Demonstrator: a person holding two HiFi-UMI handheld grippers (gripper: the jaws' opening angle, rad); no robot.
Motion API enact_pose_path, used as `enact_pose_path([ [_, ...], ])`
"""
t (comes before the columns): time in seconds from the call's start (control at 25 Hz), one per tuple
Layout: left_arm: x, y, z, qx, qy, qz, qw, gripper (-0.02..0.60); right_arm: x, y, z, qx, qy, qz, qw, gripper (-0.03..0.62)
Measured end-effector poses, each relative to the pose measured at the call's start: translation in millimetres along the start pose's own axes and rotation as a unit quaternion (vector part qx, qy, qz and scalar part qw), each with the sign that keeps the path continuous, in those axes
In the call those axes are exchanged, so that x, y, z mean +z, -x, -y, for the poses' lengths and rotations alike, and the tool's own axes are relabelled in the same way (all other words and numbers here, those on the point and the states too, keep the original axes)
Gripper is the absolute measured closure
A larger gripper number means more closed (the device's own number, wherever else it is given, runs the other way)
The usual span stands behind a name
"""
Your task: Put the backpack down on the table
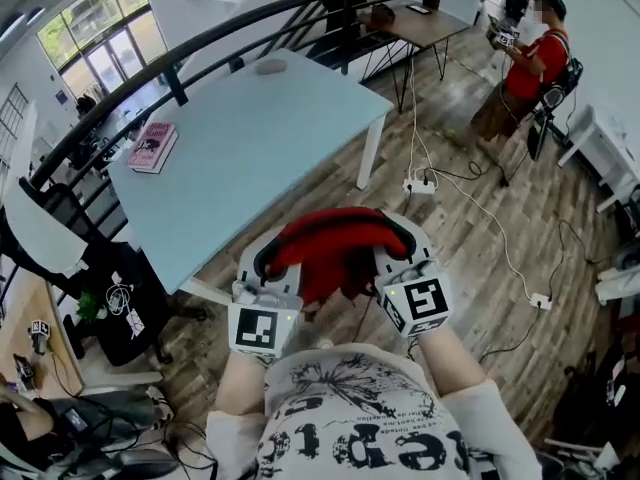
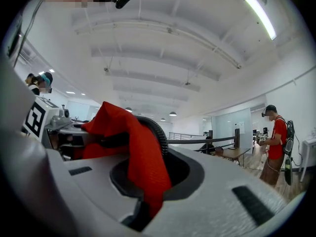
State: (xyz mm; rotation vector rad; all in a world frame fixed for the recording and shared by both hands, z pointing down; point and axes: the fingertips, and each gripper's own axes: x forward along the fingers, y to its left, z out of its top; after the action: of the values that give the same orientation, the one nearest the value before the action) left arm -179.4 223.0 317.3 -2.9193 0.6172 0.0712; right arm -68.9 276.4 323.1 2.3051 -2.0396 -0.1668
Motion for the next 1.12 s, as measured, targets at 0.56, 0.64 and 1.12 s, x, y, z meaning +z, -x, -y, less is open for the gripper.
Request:
enact_pose_path([
  [0.56, -33, -96, -111, 0.088, -0.006, -0.011, 0.9960, 0.537, -18, -163, 29, 0.087, 0.008, 0.006, 0.996, 0.571],
  [0.64, -37, -115, -119, 0.111, -0.005, -0.022, 0.9936, 0.537, -22, -187, 41, 0.113, 0.006, 0.013, 0.994, 0.571],
  [1.12, -15, -245, -176, 0.268, -0.039, -0.005, 0.9627, 0.535, -6, -328, 127, 0.270, 0.027, 0.068, 0.960, 0.571],
])
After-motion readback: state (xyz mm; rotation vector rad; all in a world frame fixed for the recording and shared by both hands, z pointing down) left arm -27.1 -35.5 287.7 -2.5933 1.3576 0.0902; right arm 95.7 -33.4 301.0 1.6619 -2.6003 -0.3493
